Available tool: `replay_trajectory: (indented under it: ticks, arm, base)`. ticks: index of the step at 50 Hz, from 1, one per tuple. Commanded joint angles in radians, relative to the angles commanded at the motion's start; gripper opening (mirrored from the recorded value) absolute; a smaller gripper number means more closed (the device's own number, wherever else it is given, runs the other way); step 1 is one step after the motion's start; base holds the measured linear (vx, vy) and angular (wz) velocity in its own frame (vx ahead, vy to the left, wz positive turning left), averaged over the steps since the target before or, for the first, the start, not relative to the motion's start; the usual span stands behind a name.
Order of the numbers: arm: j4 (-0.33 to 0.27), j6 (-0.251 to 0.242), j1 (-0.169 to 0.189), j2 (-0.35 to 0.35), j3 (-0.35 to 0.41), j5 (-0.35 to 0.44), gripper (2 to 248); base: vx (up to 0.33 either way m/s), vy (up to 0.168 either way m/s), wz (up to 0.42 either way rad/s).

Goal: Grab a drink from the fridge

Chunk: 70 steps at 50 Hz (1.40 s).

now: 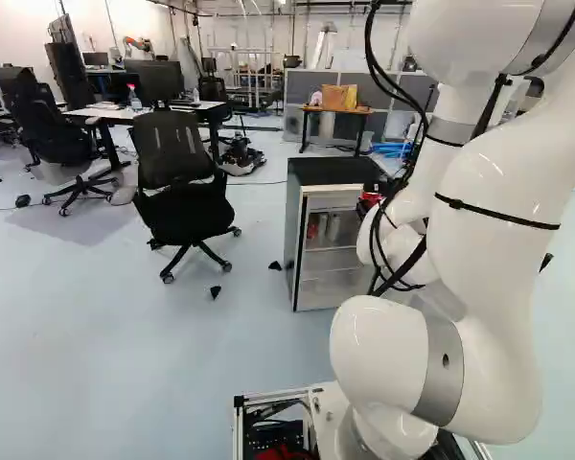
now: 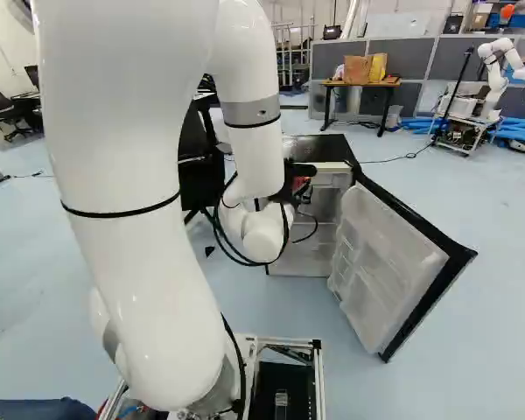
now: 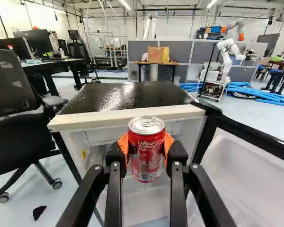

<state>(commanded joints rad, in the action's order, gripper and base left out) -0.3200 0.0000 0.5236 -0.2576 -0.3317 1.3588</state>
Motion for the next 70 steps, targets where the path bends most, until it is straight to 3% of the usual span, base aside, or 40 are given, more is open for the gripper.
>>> replay_trajectory:
  ticks: [70]
  arm:
    - [0.000, 0.000, -0.061, -0.026, -0.241, -0.182, 93]
  base:
    - [0.000, 0.000, 0.000]
